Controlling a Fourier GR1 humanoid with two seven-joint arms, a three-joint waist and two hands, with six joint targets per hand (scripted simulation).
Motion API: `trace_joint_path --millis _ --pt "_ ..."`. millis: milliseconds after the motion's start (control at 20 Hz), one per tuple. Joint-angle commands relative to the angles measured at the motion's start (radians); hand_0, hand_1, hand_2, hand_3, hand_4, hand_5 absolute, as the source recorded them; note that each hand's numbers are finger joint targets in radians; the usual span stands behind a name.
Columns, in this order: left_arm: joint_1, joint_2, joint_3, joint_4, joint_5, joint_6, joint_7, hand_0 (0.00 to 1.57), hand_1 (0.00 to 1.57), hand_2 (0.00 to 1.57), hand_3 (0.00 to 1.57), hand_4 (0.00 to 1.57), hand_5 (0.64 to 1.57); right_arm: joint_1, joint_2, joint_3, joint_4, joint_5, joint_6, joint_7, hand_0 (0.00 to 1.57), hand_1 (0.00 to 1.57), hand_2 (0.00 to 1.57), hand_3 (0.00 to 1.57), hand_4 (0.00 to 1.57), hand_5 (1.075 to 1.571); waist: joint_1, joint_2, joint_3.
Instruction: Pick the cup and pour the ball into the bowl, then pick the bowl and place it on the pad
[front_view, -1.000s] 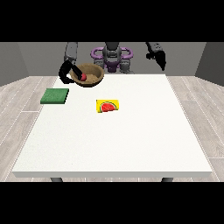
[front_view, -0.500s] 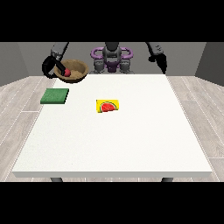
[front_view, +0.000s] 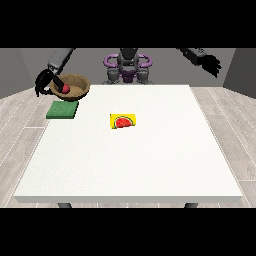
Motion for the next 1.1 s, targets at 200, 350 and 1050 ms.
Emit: trace_joint_path --millis 200,350,1050 --pt "-0.018 0.232 0.200 0.157 0.147 -0.205 -0.103 0.00 0.00 0.00 0.00 1.25 1.569 0.005 -0.025 -0.066 0.010 -0.041 -0.001 -0.138 1.57 1.57 1.57 0.00 0.79 1.566 0.002 0.126 -0.0004" --pt "-0.019 0.291 0.246 0.255 0.154 -0.257 -0.192 0.00 0.00 0.00 0.00 1.21 1.563 -0.030 -0.030 -0.078 -0.012 -0.054 -0.020 -0.126 1.57 1.57 1.57 0.00 0.76 1.567 -0.003 0.174 -0.0011" --pt "-0.028 0.263 0.188 0.118 0.167 -0.195 -0.038 0.00 0.00 0.00 0.00 1.18 1.550 -0.094 -0.113 -0.116 0.193 -0.065 0.024 -0.072 0.00 0.00 0.18 0.12 0.00 1.392 0.023 0.104 0.0007"
